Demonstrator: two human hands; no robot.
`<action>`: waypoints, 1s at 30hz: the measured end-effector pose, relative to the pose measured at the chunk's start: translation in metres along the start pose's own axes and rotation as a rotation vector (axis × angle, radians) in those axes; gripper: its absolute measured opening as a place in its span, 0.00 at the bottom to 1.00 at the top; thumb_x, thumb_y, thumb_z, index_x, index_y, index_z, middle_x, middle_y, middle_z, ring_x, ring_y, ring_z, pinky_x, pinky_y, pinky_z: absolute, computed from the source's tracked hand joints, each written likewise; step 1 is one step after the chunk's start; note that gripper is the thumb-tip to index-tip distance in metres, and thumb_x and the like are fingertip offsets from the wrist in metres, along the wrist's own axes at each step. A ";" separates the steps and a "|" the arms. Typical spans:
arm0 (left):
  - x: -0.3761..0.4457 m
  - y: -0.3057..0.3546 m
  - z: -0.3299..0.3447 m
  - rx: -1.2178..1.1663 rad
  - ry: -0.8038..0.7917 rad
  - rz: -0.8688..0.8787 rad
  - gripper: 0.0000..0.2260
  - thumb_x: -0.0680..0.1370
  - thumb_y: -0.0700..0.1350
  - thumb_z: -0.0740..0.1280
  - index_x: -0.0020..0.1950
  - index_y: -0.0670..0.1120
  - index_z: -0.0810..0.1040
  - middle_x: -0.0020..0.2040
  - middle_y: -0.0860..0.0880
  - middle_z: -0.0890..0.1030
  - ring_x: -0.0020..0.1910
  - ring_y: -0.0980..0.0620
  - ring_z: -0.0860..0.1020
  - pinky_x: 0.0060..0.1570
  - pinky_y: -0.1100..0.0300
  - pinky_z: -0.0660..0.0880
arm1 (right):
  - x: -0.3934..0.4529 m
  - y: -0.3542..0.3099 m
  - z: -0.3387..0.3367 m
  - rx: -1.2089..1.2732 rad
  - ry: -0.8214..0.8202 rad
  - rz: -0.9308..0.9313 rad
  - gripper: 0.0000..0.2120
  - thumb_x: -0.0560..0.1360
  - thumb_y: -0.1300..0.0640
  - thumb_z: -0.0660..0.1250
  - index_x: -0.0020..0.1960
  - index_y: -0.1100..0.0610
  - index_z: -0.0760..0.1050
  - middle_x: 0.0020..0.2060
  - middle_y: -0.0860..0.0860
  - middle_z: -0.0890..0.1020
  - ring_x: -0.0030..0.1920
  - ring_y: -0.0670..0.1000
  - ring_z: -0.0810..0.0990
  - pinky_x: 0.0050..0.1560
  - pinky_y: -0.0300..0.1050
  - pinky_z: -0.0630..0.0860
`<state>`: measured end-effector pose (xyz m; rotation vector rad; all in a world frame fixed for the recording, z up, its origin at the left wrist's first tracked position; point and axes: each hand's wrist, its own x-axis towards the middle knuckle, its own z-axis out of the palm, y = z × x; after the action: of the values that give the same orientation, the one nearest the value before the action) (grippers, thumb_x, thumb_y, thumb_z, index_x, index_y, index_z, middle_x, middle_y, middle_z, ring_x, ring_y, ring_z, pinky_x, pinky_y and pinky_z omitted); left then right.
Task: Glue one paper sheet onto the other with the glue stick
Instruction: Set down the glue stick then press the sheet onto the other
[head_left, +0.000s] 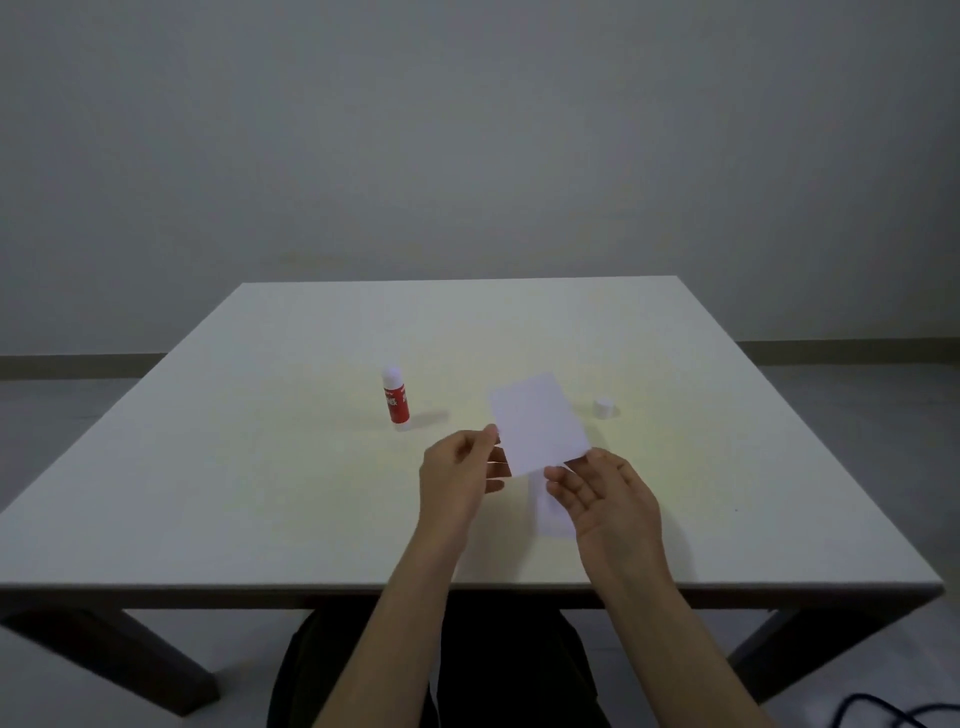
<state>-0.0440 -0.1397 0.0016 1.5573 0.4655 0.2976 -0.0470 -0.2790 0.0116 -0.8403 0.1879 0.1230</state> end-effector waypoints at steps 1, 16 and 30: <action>-0.001 0.002 0.004 -0.048 -0.017 -0.026 0.10 0.76 0.46 0.66 0.39 0.42 0.80 0.37 0.49 0.85 0.33 0.56 0.83 0.33 0.64 0.78 | 0.000 -0.001 -0.004 -0.013 0.006 -0.006 0.06 0.78 0.64 0.60 0.44 0.61 0.74 0.29 0.54 0.84 0.31 0.53 0.84 0.33 0.42 0.82; 0.003 0.000 0.010 0.296 -0.164 0.039 0.08 0.70 0.46 0.72 0.30 0.49 0.83 0.28 0.58 0.83 0.29 0.65 0.77 0.41 0.62 0.74 | 0.034 -0.035 -0.039 -0.886 -0.042 -0.071 0.10 0.73 0.63 0.68 0.33 0.61 0.78 0.22 0.51 0.75 0.20 0.45 0.69 0.20 0.35 0.64; 0.007 -0.009 0.012 0.498 -0.173 0.082 0.05 0.70 0.44 0.72 0.34 0.47 0.84 0.30 0.58 0.81 0.32 0.61 0.76 0.29 0.74 0.68 | 0.046 -0.030 -0.050 -1.084 -0.084 -0.057 0.08 0.69 0.64 0.71 0.32 0.62 0.78 0.18 0.51 0.76 0.16 0.48 0.68 0.20 0.38 0.65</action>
<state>-0.0332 -0.1473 -0.0088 2.0718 0.3540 0.1090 -0.0024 -0.3349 -0.0088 -1.9139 -0.0009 0.2101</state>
